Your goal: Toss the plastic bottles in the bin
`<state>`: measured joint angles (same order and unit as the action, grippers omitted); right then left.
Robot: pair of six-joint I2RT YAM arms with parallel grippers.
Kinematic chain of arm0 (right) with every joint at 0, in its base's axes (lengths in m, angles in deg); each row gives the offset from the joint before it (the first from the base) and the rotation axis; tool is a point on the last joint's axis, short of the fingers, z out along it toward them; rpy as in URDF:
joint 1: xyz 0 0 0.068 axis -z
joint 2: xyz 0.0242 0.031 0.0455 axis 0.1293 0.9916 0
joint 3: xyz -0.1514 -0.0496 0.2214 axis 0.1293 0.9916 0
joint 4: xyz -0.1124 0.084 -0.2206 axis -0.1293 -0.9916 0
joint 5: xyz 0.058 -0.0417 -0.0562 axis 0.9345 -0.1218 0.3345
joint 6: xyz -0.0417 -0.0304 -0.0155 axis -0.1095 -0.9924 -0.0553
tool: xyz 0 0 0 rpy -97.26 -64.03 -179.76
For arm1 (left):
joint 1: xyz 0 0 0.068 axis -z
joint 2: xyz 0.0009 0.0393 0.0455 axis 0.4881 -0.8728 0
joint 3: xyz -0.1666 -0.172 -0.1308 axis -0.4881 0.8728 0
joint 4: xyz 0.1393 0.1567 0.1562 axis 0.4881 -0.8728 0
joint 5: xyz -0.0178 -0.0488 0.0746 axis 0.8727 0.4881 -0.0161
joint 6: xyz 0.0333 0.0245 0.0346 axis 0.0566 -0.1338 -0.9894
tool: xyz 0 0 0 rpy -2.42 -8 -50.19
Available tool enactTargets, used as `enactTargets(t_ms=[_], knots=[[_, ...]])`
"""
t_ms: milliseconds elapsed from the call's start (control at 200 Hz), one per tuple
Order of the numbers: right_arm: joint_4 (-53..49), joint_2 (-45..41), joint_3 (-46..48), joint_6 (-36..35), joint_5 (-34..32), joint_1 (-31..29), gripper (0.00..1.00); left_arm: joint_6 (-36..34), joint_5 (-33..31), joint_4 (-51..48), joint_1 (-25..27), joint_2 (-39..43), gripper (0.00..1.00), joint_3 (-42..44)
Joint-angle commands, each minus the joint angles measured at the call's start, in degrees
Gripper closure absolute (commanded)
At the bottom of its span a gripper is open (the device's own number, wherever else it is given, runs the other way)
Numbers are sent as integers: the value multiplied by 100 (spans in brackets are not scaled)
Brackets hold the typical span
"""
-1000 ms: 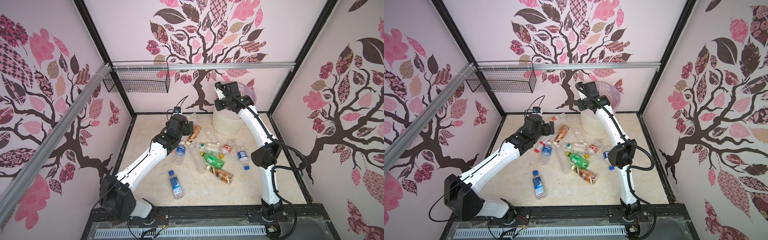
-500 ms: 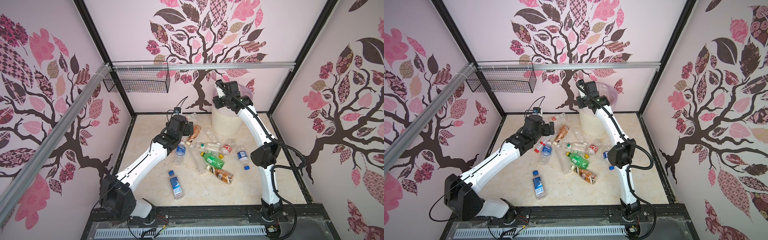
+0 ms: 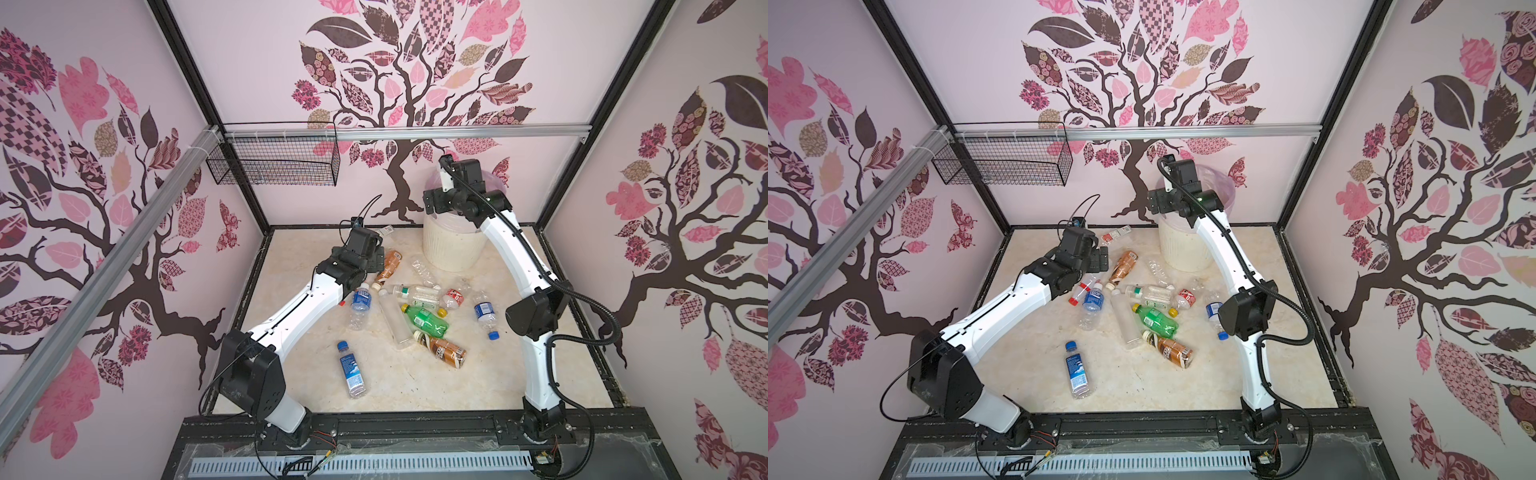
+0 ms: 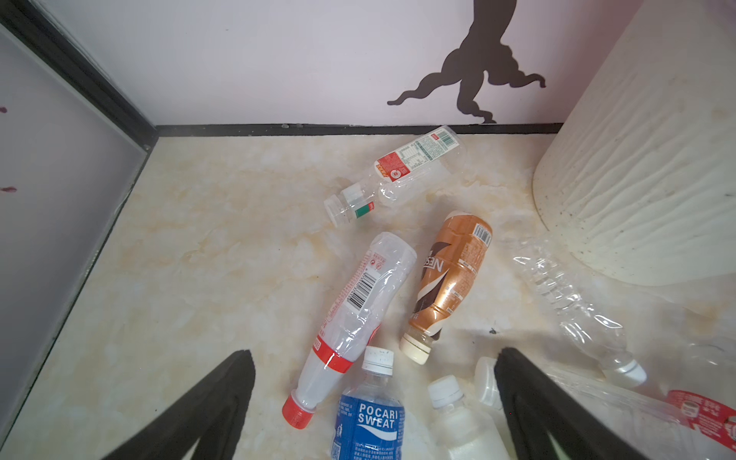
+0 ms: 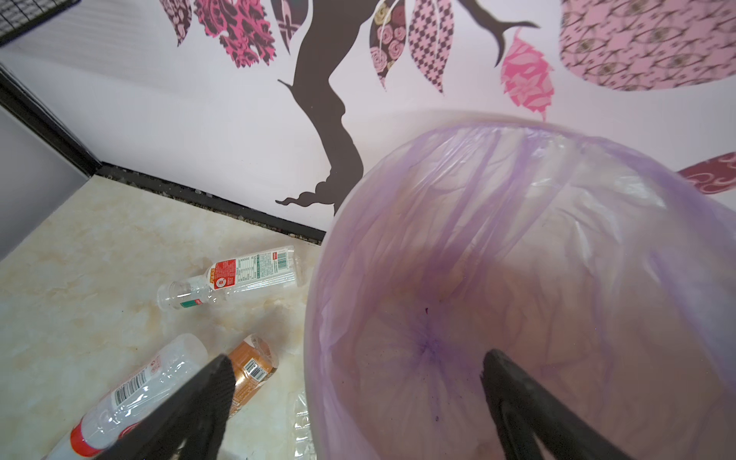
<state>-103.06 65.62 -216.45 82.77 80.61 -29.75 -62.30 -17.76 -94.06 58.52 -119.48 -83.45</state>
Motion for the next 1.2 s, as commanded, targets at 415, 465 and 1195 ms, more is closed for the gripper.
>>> enactTargets(t_ms=[415, 465, 1195], knots=[[2249, -4006, 4707, 961, 657, -15, 1, 234, 1180, -1034, -635, 55, 2, -408], [2293, -4196, 4993, 1000, 755, -26, 0, 469, 1746, -925, -946, 87, 2, -262], [3966, -4689, 7844, 243, -397, -1590, 0, 2687, 3860, 1042, -2435, -1285, 2, 230]])
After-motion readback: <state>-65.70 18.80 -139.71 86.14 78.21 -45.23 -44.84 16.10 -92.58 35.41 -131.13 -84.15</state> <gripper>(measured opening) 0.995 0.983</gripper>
